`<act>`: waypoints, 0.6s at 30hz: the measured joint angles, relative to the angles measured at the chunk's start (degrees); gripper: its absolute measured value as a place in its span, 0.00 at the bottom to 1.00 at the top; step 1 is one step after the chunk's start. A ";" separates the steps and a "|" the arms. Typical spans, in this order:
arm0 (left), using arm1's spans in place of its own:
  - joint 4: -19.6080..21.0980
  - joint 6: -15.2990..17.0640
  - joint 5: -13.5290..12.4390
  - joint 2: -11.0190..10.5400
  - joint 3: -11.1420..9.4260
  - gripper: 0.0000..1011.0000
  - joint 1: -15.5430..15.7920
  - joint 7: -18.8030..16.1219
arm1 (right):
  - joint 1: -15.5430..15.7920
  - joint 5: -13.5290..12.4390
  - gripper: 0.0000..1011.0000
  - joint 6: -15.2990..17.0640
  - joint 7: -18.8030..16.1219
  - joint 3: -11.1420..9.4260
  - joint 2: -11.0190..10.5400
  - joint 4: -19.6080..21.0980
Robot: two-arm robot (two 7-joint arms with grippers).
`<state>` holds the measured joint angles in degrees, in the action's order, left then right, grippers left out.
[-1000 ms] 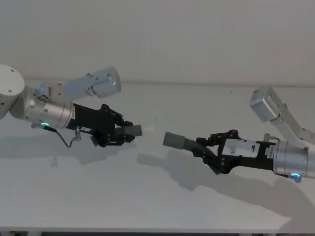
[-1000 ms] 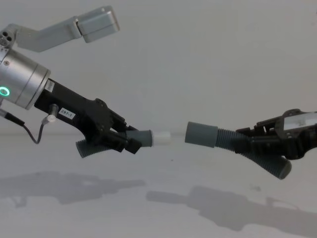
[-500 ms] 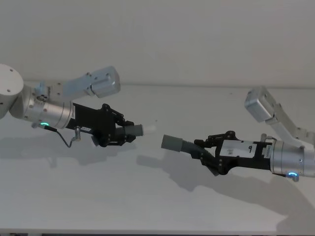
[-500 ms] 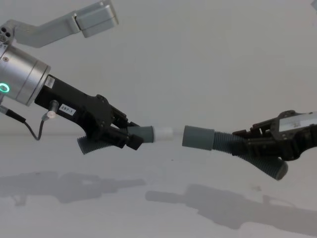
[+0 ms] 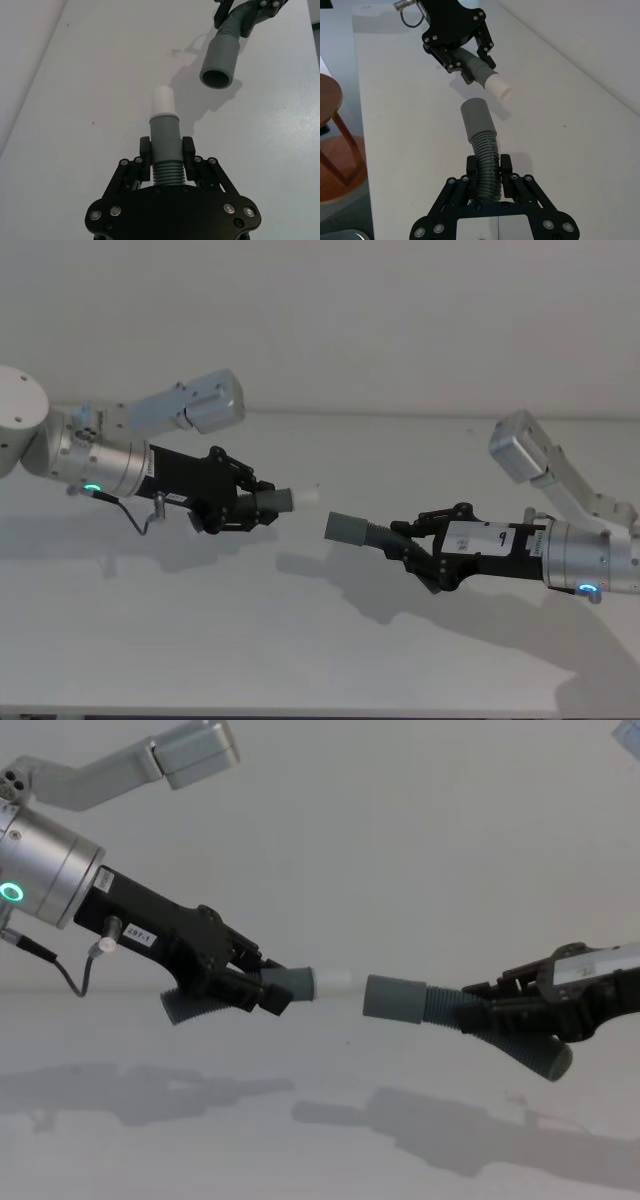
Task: Use both hands to pick up one end of the pipe from the table, align the ends, and insert them.
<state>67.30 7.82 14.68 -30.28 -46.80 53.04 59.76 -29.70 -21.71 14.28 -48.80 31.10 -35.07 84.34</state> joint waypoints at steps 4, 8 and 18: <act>-0.21 -0.22 0.14 0.07 -0.15 0.36 0.21 0.03 | -0.43 0.03 0.28 0.00 0.05 0.31 0.20 -0.57; -0.32 -0.45 0.29 0.12 -0.38 0.36 0.43 0.05 | -0.84 0.07 0.28 -0.01 0.17 0.60 0.41 -1.13; -0.37 -0.82 0.60 0.15 -0.87 0.36 0.85 0.13 | -1.70 0.11 0.28 -0.04 1.04 1.30 0.85 -2.26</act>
<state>66.94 7.00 15.28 -30.13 -47.67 53.89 59.89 -31.41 -21.59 14.24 -47.76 32.40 -34.21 82.09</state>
